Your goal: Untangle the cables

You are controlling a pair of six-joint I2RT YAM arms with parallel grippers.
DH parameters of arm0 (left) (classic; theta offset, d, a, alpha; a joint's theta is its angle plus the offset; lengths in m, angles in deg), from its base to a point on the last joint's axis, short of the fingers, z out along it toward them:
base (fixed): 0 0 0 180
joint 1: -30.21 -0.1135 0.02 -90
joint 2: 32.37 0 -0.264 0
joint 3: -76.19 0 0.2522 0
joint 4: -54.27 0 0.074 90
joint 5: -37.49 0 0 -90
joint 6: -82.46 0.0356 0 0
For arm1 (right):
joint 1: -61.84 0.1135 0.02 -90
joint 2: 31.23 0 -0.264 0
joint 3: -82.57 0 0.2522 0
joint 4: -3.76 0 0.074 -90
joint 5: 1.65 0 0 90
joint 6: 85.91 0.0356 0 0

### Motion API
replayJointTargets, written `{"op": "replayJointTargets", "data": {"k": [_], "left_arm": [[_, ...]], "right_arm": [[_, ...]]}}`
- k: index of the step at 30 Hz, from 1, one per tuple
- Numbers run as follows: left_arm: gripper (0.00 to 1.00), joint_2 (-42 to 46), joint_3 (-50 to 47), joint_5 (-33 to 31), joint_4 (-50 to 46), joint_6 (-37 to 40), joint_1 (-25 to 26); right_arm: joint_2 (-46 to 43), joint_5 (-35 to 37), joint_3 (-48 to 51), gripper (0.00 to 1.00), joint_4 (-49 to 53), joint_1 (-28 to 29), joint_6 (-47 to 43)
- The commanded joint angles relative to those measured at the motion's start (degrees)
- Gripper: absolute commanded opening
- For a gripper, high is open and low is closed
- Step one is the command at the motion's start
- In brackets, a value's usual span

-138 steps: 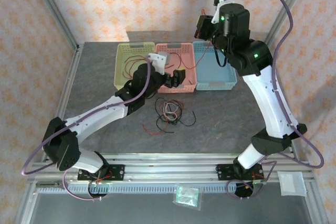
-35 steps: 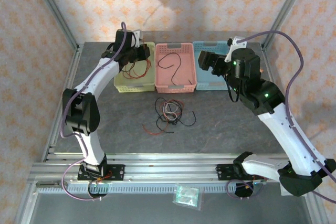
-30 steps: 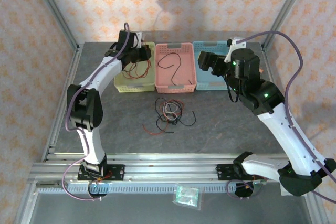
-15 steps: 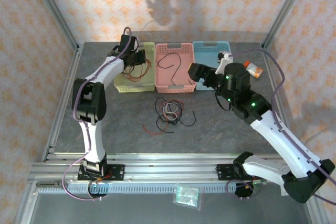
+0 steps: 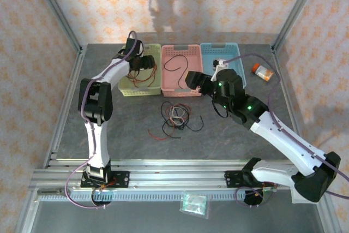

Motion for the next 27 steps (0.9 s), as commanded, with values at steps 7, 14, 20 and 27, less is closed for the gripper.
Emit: {"op": "replayJointTargets", "data": {"k": [7, 14, 20, 27], "left_arm": [[0.70, 23.00, -18.84, 3.49, 9.36, -1.96, 1.24], [0.70, 36.02, -35.00, -1.92, 11.13, -5.91, 8.48], [0.70, 47.58, -48.29, -4.04, 14.30, -15.31, 12.04], [0.72, 56.41, -60.96, -0.02, 16.82, -23.25, 12.27]], "right_arm": [[1.44, 6.07, 5.31, 0.85, 4.14, 4.18, 6.11], [5.63, 3.99, 7.31, 0.76, 8.11, 6.59, 9.83], [10.97, 0.56, 7.90, 0.60, 8.48, 10.20, 5.87], [21.42, -1.79, 2.42, 0.44, 9.83, 12.41, -1.01]]}}
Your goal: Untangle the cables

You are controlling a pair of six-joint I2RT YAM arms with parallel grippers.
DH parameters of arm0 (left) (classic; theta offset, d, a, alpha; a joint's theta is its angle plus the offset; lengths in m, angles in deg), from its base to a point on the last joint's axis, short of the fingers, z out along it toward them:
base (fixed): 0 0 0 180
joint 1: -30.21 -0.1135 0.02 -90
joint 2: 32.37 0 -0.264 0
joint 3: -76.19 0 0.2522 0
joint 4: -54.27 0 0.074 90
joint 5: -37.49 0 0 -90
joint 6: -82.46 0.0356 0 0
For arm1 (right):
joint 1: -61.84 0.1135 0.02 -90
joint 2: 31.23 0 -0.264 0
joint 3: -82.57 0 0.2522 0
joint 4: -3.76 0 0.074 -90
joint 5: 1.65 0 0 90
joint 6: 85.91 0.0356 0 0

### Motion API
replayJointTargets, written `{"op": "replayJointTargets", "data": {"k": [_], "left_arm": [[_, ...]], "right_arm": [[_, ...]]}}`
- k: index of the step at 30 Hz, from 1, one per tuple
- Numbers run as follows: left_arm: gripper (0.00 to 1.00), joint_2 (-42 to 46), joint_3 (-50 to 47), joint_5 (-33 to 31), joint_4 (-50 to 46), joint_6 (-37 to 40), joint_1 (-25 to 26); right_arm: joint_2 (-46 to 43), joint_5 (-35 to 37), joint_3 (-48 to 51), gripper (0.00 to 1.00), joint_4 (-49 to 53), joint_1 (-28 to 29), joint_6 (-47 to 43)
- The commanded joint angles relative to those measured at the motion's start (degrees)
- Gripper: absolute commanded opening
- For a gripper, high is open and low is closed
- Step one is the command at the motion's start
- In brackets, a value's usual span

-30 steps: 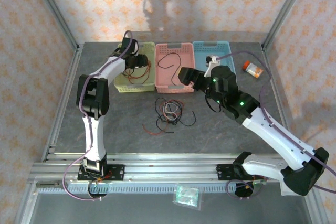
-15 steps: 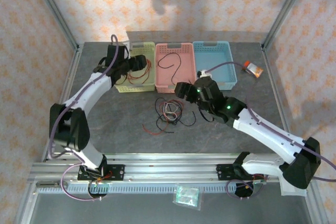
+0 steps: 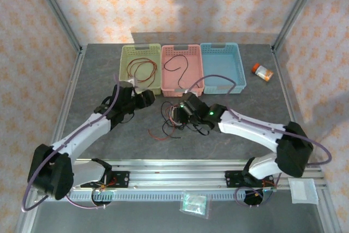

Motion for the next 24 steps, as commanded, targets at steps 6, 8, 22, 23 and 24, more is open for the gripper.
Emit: {"op": "replayJointTargets", "data": {"k": [6, 8, 22, 23, 24], "left_arm": [[0.73, 7.00, -8.61, 1.81, 3.52, -7.56, 0.40], [0.73, 8.63, -10.76, 3.87, 6.73, -8.60, 0.40], [0.73, 11.29, -21.71, 13.54, 23.86, -16.90, 0.49], [0.73, 11.13, -21.70, 13.76, 24.03, -16.87, 0.49], [0.73, 11.02, -21.79, 13.93, 24.11, -16.84, 0.49]], "right_arm": [[12.54, -1.91, -10.03, 0.37, 4.82, 0.51, -8.21], [15.14, -3.32, -11.85, 0.37, 5.23, 0.47, -9.53], [21.45, -4.81, -15.29, 0.36, 6.94, 0.52, -11.03], [21.79, -4.85, -15.55, 0.36, 6.94, 0.45, -11.03], [22.14, -4.84, -15.81, 0.35, 7.03, 0.48, -11.03]]}}
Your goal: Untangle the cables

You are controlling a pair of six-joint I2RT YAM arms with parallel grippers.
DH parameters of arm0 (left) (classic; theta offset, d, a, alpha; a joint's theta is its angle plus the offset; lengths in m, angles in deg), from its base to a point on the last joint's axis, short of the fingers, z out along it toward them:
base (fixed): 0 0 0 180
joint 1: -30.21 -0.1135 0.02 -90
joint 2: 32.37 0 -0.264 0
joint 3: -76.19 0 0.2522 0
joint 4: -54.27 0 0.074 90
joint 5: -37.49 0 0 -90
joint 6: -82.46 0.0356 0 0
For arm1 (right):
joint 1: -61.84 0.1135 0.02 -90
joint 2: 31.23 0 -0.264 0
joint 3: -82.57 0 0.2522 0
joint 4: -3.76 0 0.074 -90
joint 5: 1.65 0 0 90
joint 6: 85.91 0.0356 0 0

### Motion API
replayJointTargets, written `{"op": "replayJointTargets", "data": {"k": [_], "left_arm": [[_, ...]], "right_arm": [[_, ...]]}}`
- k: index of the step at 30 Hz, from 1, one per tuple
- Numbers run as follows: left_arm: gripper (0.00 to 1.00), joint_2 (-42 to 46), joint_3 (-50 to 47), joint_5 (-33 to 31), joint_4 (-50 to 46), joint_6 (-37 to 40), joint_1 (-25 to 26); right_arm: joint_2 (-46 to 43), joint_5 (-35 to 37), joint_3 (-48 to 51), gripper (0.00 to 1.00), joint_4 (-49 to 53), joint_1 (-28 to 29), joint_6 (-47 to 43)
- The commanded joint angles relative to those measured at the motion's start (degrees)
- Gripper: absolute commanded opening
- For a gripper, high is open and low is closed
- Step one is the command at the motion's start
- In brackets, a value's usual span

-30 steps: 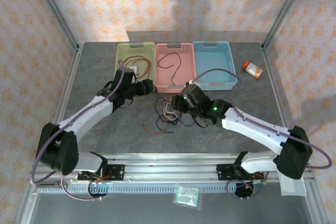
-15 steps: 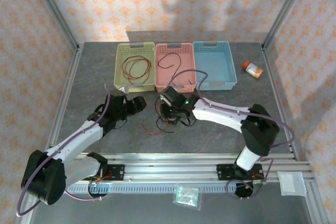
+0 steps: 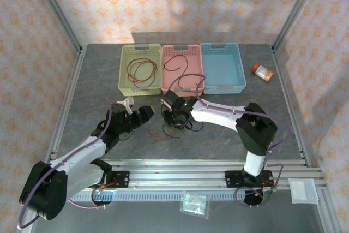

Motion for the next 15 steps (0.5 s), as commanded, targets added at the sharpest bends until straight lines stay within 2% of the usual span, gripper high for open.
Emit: {"op": "replayJointTargets", "data": {"k": [1, 15], "left_arm": [[0.73, 0.25, -0.24, 1.88, 3.81, -0.50, 0.38], [0.72, -0.64, -0.69, 1.74, 5.50, -0.19, 0.38]], "right_arm": [[1.62, 0.08, -2.22, 0.35, 1.58, 0.25, -0.79], [3.63, 1.30, -3.36, 0.28, 2.08, 0.22, -0.57]]}}
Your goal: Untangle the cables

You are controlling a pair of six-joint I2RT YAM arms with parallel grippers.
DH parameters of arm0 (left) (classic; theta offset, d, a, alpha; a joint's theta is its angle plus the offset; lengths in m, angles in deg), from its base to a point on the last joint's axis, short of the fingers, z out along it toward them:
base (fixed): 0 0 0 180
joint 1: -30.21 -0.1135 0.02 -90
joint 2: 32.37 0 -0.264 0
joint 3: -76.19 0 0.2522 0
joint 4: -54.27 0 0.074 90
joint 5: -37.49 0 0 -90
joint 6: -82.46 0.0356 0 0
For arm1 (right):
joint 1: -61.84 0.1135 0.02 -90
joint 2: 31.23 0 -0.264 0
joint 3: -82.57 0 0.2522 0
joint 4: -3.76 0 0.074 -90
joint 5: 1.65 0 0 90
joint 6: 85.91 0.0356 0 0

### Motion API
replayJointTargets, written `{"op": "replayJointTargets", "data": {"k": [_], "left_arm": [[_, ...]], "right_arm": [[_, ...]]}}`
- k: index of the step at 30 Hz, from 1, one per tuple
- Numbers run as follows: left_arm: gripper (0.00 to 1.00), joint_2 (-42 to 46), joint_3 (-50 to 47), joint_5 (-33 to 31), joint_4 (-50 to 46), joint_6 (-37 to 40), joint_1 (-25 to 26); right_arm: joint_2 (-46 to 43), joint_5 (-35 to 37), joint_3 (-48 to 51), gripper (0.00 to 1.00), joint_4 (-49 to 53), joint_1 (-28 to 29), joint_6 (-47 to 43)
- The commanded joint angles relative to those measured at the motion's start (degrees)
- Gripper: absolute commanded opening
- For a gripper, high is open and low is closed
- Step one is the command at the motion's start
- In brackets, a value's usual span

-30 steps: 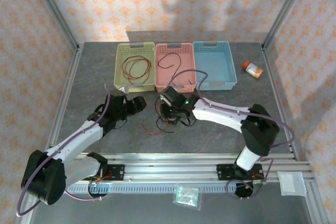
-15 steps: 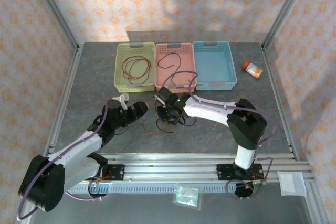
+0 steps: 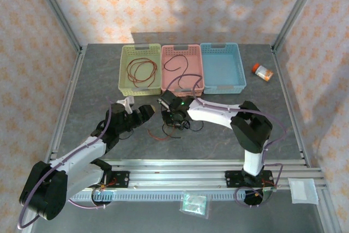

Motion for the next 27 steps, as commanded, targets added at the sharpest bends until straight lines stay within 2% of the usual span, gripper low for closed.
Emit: {"op": "replayJointTargets", "data": {"k": [1, 11, 27], "left_arm": [[0.72, -1.04, -0.20, 0.84, 2.79, 0.38, 0.39], [0.72, -2.33, -0.18, 1.10, 3.76, 0.59, 0.39], [0.74, -7.68, 1.93, -1.87, 2.69, 3.83, 2.53]], "right_arm": [[0.91, 1.54, -1.43, 0.27, 1.71, 0.27, -0.44], [-0.08, 2.00, -1.24, 0.19, 2.16, 0.24, -0.48], [-8.45, 6.85, -1.39, 0.00, 2.78, 0.25, -2.27]]}}
